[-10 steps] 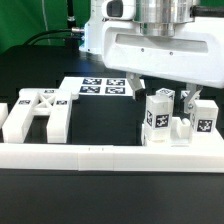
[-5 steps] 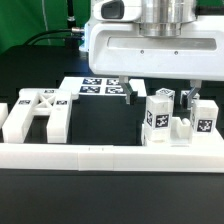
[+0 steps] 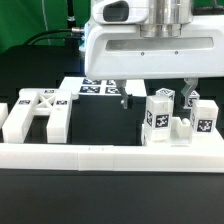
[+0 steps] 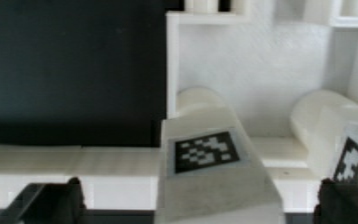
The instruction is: Assemble chair
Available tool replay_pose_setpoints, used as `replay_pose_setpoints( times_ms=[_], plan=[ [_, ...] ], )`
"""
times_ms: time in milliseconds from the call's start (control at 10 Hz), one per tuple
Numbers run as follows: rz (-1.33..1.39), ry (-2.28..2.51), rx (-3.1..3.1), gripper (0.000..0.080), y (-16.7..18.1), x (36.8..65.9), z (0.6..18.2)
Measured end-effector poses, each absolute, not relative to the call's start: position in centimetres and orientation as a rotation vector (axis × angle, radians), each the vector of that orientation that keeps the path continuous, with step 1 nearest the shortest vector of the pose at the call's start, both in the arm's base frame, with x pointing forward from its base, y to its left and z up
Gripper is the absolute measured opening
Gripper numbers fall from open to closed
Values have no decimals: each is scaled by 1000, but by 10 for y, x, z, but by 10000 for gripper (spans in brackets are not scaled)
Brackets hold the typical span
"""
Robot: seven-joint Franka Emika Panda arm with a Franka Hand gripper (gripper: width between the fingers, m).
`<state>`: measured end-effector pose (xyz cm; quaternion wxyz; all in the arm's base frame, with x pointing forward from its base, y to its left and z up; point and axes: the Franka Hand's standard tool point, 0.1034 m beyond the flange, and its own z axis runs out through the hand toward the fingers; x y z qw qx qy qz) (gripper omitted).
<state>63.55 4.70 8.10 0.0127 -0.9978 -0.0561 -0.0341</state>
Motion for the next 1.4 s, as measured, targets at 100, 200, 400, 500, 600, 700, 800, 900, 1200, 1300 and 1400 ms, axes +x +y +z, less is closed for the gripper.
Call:
replay_pose_setpoints(
  times_ms=[100, 200, 400, 500, 600, 700, 800, 900, 1200, 1300, 1400],
  plan=[
    [-108, -215, -3110, 649, 48, 636, 81],
    [-118, -285, -3114, 649, 51, 636, 81],
    [-127, -328, -3117, 383, 51, 637, 81],
    [-127, -326, -3118, 285, 51, 637, 81],
    [-127, -324, -3118, 285, 51, 637, 81],
    [-127, -287, -3120, 286, 51, 637, 81],
    [-127, -288, -3120, 286, 51, 637, 81],
    [-127, -178, -3124, 286, 51, 637, 81],
    [-155, 316, -3099, 287, 55, 634, 80],
    [-152, 507, -3067, 287, 56, 634, 80],
    [-154, 717, -3011, 287, 57, 634, 80]
  ],
)
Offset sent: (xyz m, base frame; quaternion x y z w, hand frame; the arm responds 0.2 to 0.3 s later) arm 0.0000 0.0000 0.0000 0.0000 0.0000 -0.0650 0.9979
